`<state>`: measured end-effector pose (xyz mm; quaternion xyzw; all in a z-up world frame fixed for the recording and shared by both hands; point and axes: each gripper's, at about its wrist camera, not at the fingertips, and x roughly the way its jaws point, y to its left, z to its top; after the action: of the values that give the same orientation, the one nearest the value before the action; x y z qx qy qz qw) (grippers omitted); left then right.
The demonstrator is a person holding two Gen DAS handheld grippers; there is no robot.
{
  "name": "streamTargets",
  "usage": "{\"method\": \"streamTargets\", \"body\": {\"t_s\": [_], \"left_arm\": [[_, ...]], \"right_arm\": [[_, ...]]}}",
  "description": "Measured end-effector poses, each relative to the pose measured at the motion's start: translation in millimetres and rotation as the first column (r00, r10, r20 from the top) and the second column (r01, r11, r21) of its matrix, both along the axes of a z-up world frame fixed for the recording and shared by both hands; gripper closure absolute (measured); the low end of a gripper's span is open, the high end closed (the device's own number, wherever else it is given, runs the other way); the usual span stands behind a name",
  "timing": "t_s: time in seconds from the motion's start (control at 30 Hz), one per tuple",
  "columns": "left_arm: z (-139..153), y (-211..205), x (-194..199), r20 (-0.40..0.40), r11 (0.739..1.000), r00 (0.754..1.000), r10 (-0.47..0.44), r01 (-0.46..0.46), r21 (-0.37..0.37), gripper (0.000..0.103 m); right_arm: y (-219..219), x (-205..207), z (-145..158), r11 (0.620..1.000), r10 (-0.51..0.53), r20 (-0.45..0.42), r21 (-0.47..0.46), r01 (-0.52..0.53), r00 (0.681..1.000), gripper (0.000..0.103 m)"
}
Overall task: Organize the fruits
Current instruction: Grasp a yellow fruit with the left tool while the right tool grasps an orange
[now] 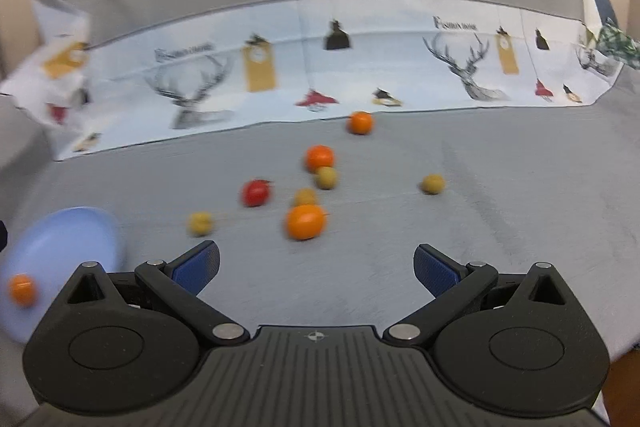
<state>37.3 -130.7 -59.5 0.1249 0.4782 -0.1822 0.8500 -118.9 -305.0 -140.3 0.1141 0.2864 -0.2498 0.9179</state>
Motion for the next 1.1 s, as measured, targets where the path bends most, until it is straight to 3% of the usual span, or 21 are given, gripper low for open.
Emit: {"method": "streamTargets", "body": {"t_s": [0.17, 0.3, 0.67, 1.0, 1.03, 1.07, 1.1], "left_arm": [[-42.5, -51.8, 44.3, -0.082, 0.999, 0.996, 0.027, -0.025, 0.019, 0.0], [-69.6, -86.7, 67.1, -0.083, 0.997, 0.996, 0.01, -0.003, 0.074, 0.0], [-125.8, -125.4, 115.5, -0.145, 0.987, 0.989, 0.034, -0.011, 0.158, 0.0], [-129.2, -119.9, 118.3, -0.171, 0.989, 0.984, 0.055, -0.03, 0.148, 0.0], [-128.2, -119.1, 117.0, -0.168, 0.99, 0.984, 0.053, -0.029, 0.141, 0.007], [-125.2, -119.0, 113.4, -0.164, 0.993, 0.986, 0.034, -0.015, 0.117, 0.016], [-120.8, -119.9, 109.7, -0.157, 0.995, 0.988, 0.006, 0.009, 0.096, 0.041]], "right_arm": [[-43.6, 31.9, -38.9, 0.989, -0.035, -0.034, 0.144, 0.039, 0.999, 0.001], [-46.1, 59.7, -56.2, 0.998, 0.043, -0.064, 0.043, -0.04, 0.997, 0.001], [-56.8, 98.0, -79.9, 0.996, 0.093, -0.12, 0.021, -0.092, 0.988, 0.001], [-57.0, 110.8, -86.6, 0.99, 0.133, -0.103, -0.041, -0.138, 0.986, 0.002], [-56.8, 109.9, -86.0, 0.988, 0.144, -0.099, -0.038, -0.148, 0.985, 0.004], [-55.9, 108.5, -84.7, 0.985, 0.169, -0.085, -0.024, -0.171, 0.982, 0.019], [-54.4, 106.6, -82.1, 0.98, 0.199, -0.06, -0.014, -0.2, 0.978, 0.05]]}}
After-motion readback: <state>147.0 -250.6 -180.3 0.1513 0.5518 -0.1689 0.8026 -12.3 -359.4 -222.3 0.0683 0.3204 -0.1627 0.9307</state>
